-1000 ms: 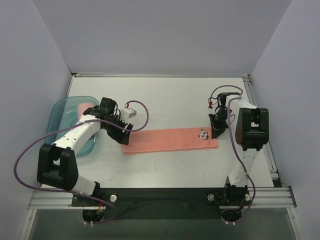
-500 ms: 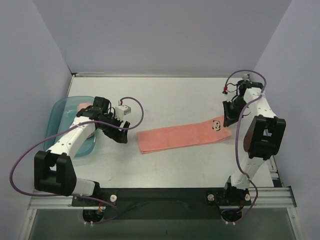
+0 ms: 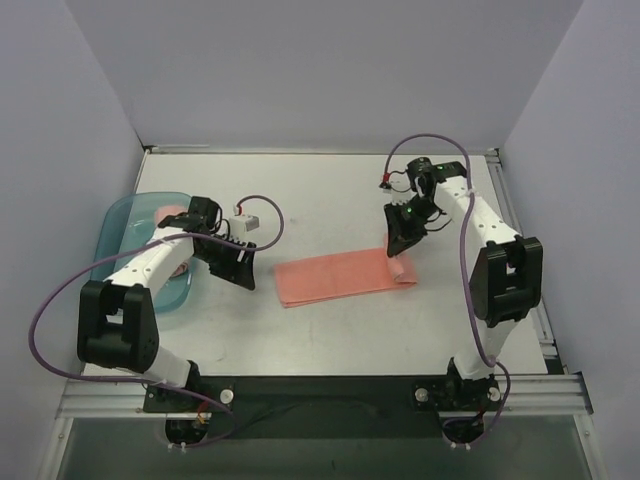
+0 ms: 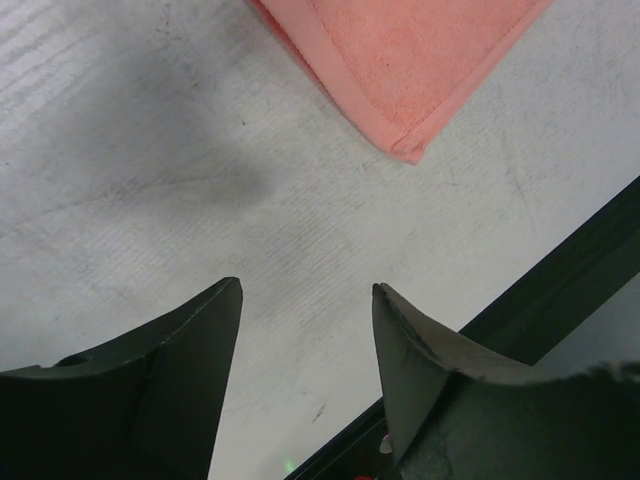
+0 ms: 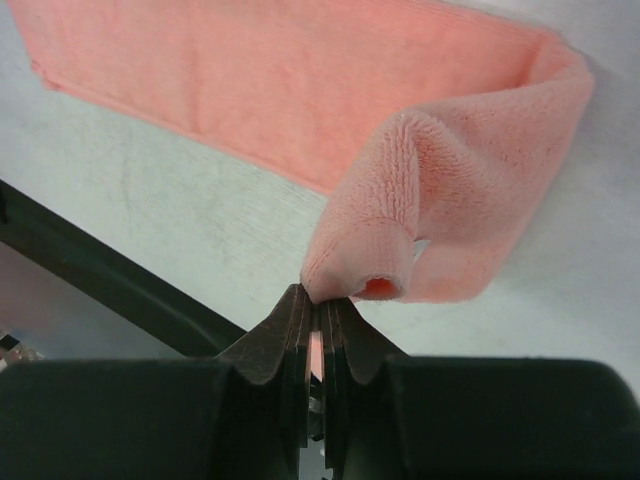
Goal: Roll the towels
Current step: Fold the towel
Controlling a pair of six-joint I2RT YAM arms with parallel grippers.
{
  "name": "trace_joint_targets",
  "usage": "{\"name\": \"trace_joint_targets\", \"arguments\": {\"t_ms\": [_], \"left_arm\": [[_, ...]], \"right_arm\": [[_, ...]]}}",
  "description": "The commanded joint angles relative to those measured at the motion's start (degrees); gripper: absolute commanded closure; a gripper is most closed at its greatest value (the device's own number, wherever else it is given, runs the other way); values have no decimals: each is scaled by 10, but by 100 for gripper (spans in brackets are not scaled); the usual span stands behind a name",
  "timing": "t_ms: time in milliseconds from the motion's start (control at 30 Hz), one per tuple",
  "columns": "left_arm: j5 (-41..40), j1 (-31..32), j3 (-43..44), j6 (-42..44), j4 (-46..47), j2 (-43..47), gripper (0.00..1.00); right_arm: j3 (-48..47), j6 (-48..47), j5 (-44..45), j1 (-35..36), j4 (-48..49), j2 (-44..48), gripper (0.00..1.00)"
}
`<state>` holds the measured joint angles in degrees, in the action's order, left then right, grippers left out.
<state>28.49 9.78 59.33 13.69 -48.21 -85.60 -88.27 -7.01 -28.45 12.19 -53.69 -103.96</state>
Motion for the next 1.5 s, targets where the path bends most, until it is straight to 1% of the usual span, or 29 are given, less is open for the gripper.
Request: {"name": "trace_joint_targets", "arguments": {"t_ms": [0, 67, 100, 133, 233, 267, 300, 333, 367, 533, 667, 833, 933, 1467], "left_arm": [[51, -7, -7, -16, 20, -16, 37], [76, -8, -12, -22, 33, -27, 38], [89, -10, -14, -24, 36, -32, 45], [110, -10, -14, -25, 41, -39, 47], [135, -10, -13, -45, 65, -54, 54], [152, -10, -12, -52, 77, -58, 55], [163, -10, -11, -63, 81, -62, 56], [176, -10, -9, -68, 90, -72, 60], [202, -9, -9, -81, 94, -77, 62], [237, -7, -7, -115, 125, -127, 70], [243, 1, 8, -134, 144, -165, 71], [229, 16, 18, -134, 158, -191, 72], [223, 20, 15, -150, 163, -197, 72], [215, 21, 0, -151, 169, -196, 72]], "right_arm": [[-19, 39, -28, 40, 4, -24, 100], [-24, 46, -28, 68, 9, -35, 100], [-30, 54, -29, 78, 16, -44, 100], [-31, 58, -29, 92, 19, -49, 100], [-44, 70, -29, 109, 31, -67, 100], [-49, 70, -29, 119, 33, -71, 100], [-52, 70, -29, 123, 33, -79, 100], [-61, 84, -28, 128, 35, -83, 100], [-66, 87, -30, 132, 34, -87, 100], [-89, 103, -37, 144, 34, -106, 100], [-108, 110, -42, 157, 33, -121, 100], [-121, 115, -48, 175, 32, -136, 100], [-125, 118, -48, 187, 33, -143, 100], [-154, 129, -51, 214, 32, -176, 100]]}}
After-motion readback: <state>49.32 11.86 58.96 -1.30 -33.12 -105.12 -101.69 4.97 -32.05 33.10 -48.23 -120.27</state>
